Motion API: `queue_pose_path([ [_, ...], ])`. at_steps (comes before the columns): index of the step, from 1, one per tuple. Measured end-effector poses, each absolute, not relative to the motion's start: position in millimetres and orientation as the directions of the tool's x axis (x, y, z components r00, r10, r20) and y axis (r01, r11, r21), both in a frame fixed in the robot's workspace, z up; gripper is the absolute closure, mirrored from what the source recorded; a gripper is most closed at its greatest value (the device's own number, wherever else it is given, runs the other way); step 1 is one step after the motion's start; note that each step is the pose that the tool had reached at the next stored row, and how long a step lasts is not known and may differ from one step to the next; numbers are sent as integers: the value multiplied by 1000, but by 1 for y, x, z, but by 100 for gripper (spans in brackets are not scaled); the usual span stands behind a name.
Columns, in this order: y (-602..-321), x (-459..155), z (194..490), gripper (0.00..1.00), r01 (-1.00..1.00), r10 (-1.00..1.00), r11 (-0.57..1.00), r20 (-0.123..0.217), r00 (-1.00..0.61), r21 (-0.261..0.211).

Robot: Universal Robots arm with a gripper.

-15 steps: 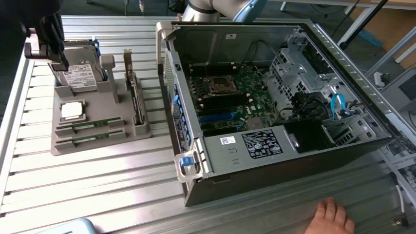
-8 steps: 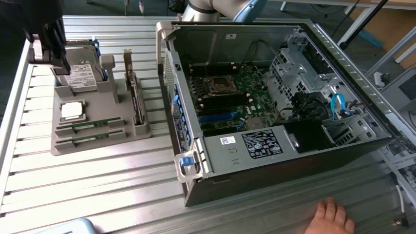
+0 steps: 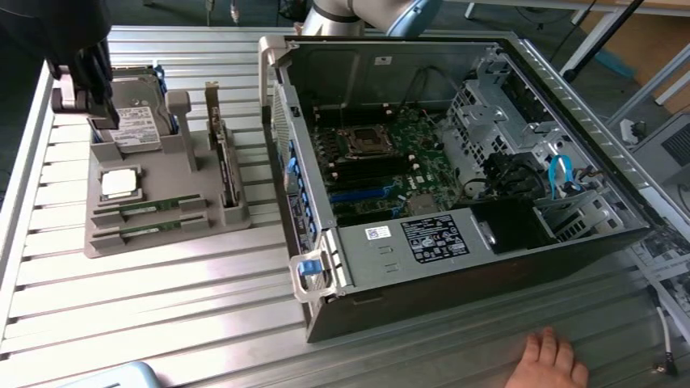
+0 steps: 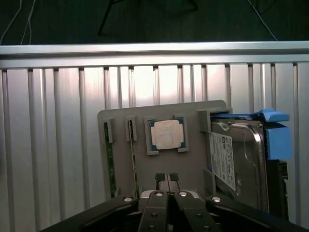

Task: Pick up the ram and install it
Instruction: 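Pick up the ram and move it above insertion slot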

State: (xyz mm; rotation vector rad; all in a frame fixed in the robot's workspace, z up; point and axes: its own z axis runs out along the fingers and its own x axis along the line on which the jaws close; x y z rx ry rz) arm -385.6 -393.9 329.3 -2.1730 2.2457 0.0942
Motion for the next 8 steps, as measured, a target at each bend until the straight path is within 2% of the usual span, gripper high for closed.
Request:
queue_pose_path([
  [8, -394, -386, 321, 89, -999, -998, 32, -53, -34, 33],
])
